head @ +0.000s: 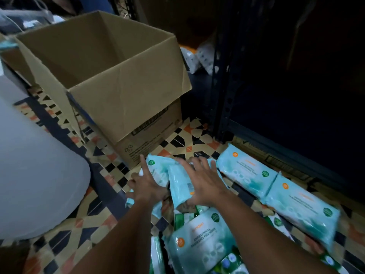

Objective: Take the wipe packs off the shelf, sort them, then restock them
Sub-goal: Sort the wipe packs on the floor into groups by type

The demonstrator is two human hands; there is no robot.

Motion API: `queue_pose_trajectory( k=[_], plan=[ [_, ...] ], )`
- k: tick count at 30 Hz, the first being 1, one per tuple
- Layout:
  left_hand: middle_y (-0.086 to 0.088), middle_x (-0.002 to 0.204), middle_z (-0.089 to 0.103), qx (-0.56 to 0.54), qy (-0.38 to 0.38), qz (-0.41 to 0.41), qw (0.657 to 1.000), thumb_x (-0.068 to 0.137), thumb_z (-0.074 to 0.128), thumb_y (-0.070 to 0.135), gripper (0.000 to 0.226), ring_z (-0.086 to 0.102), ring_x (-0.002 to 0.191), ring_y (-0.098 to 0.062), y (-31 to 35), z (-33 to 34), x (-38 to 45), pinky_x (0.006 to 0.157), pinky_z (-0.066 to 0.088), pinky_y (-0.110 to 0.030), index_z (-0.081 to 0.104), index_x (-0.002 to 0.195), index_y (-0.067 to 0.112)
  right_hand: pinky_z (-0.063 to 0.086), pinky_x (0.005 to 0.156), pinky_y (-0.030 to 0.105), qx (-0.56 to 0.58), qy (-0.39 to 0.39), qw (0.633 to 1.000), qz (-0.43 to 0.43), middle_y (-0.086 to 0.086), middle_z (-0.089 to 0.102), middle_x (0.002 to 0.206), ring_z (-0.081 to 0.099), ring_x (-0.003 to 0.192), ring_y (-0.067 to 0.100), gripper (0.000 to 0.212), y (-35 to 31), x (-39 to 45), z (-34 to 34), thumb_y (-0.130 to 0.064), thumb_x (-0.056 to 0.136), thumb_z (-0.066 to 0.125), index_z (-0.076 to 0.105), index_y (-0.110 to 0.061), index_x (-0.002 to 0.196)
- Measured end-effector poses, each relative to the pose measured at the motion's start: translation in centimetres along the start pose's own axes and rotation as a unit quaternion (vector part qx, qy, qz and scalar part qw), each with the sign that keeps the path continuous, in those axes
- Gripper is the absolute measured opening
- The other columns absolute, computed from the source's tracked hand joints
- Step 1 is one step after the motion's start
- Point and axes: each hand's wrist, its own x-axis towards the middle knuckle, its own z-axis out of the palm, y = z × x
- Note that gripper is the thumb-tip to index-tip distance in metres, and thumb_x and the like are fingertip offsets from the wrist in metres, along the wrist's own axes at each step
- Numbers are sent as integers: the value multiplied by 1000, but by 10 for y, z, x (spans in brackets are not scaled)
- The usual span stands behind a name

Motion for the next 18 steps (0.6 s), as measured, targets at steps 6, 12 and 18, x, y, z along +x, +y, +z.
queue_pose_trajectory(
  k=[6, 12, 18],
  plan=[
    [-22, 145, 25, -66, 68, 102, 990, 55, 86, 33, 148, 25, 137, -47, 15, -10, -16, 110, 21, -73, -30, 145, 55, 49, 93, 44, 156, 79, 985, -6, -3, 26, 141, 31, 131, 21, 134, 16, -42, -40, -43, 63, 89, -12, -61, 149],
    [-11, 155, 15, -2, 56, 207, 977, 63, 80, 22, 142, 10, 147, -37, 66, -12, -41, 113, -4, -71, -31, 149, 42, 45, 93, 33, 302, 183, 934, 47, -13, 28, 138, 43, 120, 9, 100, 62, -106, -55, -35, 69, 89, 23, -63, 138],
    [-4, 155, 8, 94, 40, 318, 942, 71, 78, 19, 133, 0, 148, -35, 116, 16, -60, 113, -4, -73, -25, 153, 37, 48, 98, 40, 355, 276, 881, 149, -6, 35, 135, 46, 123, 16, 89, 125, -184, -49, -36, 74, 89, 32, -54, 140]
  ],
)
